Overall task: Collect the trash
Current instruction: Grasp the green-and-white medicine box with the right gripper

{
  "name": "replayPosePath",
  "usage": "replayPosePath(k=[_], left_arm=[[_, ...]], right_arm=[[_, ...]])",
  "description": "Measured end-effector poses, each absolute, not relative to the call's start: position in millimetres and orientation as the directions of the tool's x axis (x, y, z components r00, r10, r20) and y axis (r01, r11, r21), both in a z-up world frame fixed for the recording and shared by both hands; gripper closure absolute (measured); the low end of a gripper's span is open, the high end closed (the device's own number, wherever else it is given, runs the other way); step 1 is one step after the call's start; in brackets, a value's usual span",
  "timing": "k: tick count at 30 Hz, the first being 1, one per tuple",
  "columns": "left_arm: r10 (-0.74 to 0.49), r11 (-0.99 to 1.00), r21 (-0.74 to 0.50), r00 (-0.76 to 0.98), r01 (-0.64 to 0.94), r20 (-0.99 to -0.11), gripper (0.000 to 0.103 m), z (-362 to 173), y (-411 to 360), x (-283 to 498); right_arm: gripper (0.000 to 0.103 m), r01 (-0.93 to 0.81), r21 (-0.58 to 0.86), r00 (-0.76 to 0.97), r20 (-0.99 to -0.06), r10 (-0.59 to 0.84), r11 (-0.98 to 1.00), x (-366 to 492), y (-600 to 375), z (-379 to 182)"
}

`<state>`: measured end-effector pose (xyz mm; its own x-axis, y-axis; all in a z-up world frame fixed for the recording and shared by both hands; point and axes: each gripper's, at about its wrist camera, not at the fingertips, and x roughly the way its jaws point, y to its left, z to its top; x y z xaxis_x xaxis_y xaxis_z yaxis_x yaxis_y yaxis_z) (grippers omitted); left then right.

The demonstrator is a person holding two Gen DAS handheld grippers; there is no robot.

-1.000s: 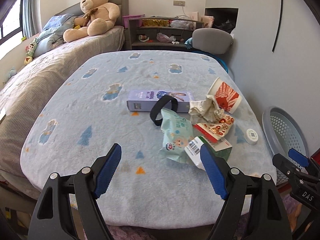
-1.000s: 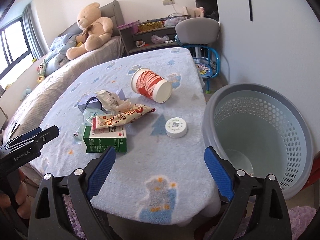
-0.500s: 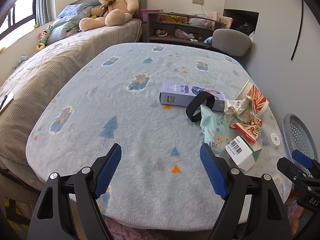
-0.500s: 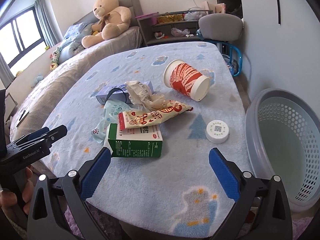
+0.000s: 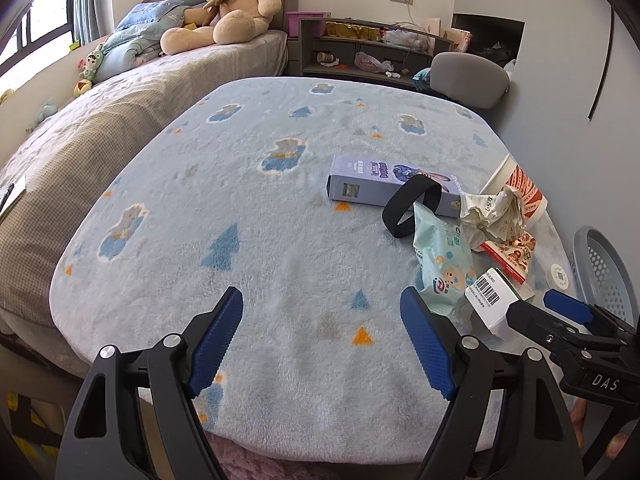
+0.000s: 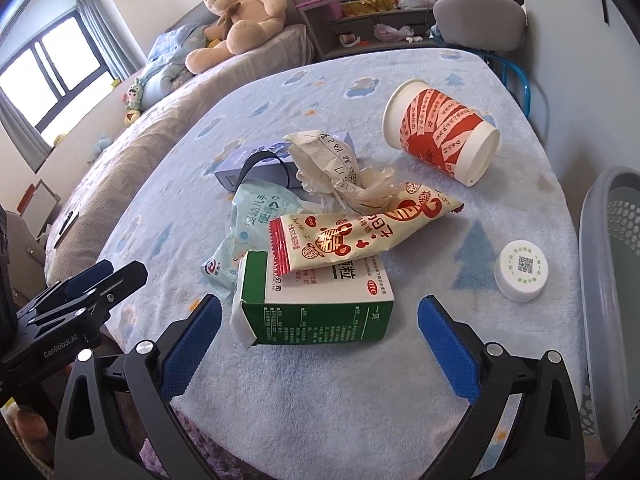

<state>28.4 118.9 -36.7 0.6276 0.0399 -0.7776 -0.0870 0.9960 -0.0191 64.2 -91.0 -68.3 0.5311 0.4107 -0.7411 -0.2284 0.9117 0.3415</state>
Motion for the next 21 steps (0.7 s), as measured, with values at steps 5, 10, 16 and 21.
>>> replayPosePath(k=[5, 10, 16, 21], left_arm=[[0.039, 0.996, -0.019, 0.623, -0.086, -0.781, 0.025, -39, 118, 29], [0.042, 0.996, -0.016, 0.616, -0.088, -0.786, 0.026, -41, 118, 31], [0.045, 0.996, -0.014, 0.614, -0.090, -0.788, 0.026, -42, 119, 32], [0.043, 0.996, -0.015, 0.614, -0.089, -0.788, 0.026, -42, 119, 32]], right_arm=[[0.007, -0.253, 0.329, 0.509, -0.754, 0.414, 0.910, 73, -85, -76], [0.007, -0.274, 0.327, 0.485, -0.765, 0.423, 0.905, 80, -79, -83], [0.007, -0.274, 0.330, 0.488, -0.761, 0.426, 0.903, 83, -80, -84], [0.019, -0.278, 0.307, 0.498, -0.764, 0.410, 0.910, 80, -79, -82]])
